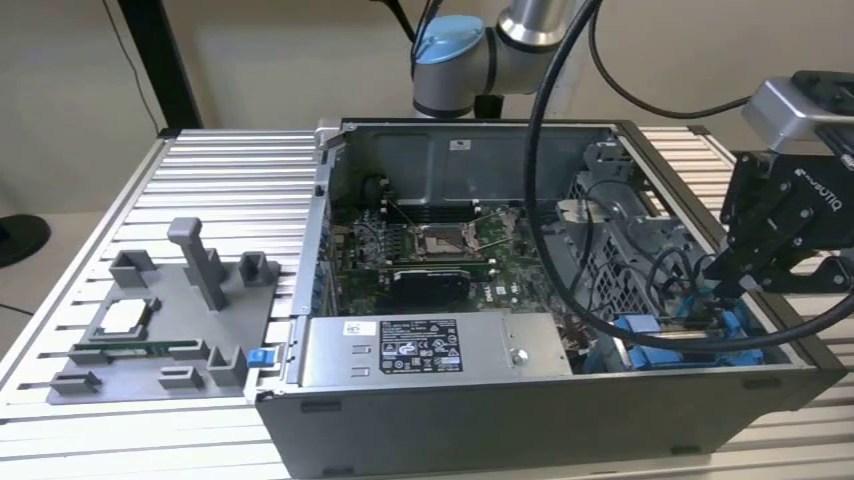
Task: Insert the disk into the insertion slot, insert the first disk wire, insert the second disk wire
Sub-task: 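Insert the first disk wire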
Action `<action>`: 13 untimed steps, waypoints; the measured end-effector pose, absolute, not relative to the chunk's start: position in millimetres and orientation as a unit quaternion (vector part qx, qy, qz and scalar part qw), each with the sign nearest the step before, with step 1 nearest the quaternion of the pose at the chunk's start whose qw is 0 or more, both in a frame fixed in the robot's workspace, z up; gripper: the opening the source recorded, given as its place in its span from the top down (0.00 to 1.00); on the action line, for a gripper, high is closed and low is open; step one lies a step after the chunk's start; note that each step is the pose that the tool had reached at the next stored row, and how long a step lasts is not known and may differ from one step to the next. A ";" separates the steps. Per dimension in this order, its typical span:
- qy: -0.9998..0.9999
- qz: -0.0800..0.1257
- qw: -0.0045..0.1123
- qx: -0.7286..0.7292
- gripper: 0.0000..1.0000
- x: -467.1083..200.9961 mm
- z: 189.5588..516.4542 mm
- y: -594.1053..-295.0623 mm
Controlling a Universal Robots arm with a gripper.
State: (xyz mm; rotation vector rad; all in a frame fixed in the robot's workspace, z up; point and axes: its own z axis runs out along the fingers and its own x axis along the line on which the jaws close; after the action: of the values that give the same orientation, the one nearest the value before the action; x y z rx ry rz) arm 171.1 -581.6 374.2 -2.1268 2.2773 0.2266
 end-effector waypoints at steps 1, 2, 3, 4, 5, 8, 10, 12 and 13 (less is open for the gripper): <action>0.729 0.073 0.009 -0.681 0.00 171.1 374.4 -581.6; 0.729 0.073 0.009 -0.681 0.00 171.1 374.4 -581.7; 0.729 0.073 0.009 -0.681 0.00 171.1 374.4 -581.7; 0.729 0.073 0.009 -0.681 0.00 171.0 374.4 -581.7; 0.729 0.073 0.009 -0.680 0.00 171.0 374.4 -581.7; 0.729 0.071 0.010 -0.681 0.00 171.0 374.6 -581.7; 0.729 0.068 0.013 -0.681 0.00 171.0 374.5 -581.7; 0.729 0.066 0.015 -0.681 0.00 171.2 374.5 -581.7; 0.729 0.065 0.017 -0.681 0.00 171.2 374.5 -581.7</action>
State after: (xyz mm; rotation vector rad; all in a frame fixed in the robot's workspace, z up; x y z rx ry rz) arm 171.2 -581.7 374.5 -2.1171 2.2656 0.2007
